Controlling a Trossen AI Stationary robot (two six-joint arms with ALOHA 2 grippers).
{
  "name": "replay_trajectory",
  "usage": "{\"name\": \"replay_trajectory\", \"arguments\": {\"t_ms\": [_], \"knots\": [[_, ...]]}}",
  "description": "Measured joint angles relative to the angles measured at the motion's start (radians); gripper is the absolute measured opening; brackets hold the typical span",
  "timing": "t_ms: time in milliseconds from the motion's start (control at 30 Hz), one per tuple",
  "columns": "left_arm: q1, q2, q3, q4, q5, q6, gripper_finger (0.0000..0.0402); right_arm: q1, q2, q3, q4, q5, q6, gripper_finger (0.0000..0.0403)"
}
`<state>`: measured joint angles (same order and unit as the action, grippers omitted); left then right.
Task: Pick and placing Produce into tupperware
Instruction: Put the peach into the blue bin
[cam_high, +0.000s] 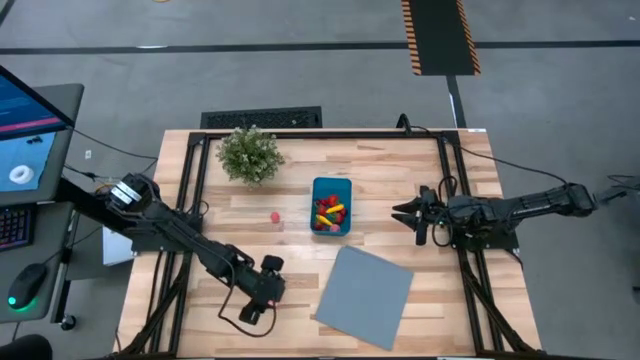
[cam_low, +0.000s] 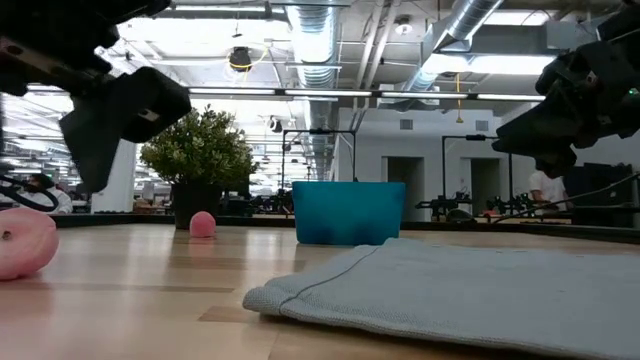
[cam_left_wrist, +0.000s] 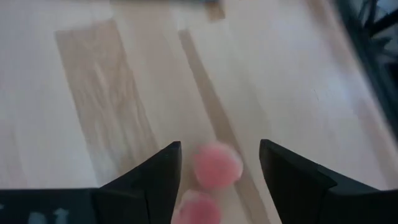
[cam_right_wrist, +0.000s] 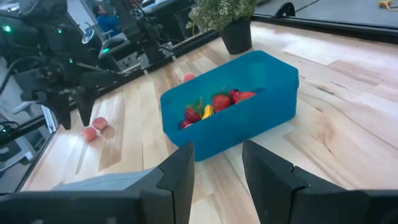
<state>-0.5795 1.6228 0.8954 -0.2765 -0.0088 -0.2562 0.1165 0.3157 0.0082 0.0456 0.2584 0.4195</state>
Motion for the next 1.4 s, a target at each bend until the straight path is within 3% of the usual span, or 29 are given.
{"name": "replay_trajectory", "arguments": {"t_ms": [100,400,733,967,1200,1400], "knots": [[-0.010,0.001,0.000,-0.064,-0.035,-0.018,0.0211,0.001,0.000,0.000,0.000,0.000,0.000,0.0159],[-0.025,0.001,0.000,-0.024,-0.072,-0.042,0.0213,0.001,0.000,0.000,0.000,0.000,0.000,0.0159],[-0.028,0.082,0.001,-0.016,0.001,-0.067,0.0213,0.001,0.000,0.000,0.000,0.000,0.012,0.0159],[-0.028,0.100,0.015,-0.003,-0.020,-0.090,0.0211,0.001,0.006,0.000,0.000,-0.001,0.019,0.0159],[-0.023,0.099,0.015,0.002,-0.023,-0.106,0.0188,0.001,0.011,0.000,0.000,0.000,0.026,0.0159],[-0.020,0.107,0.015,0.004,-0.032,-0.108,0.0136,0.001,0.012,0.000,0.000,0.000,0.026,0.0159]]}}
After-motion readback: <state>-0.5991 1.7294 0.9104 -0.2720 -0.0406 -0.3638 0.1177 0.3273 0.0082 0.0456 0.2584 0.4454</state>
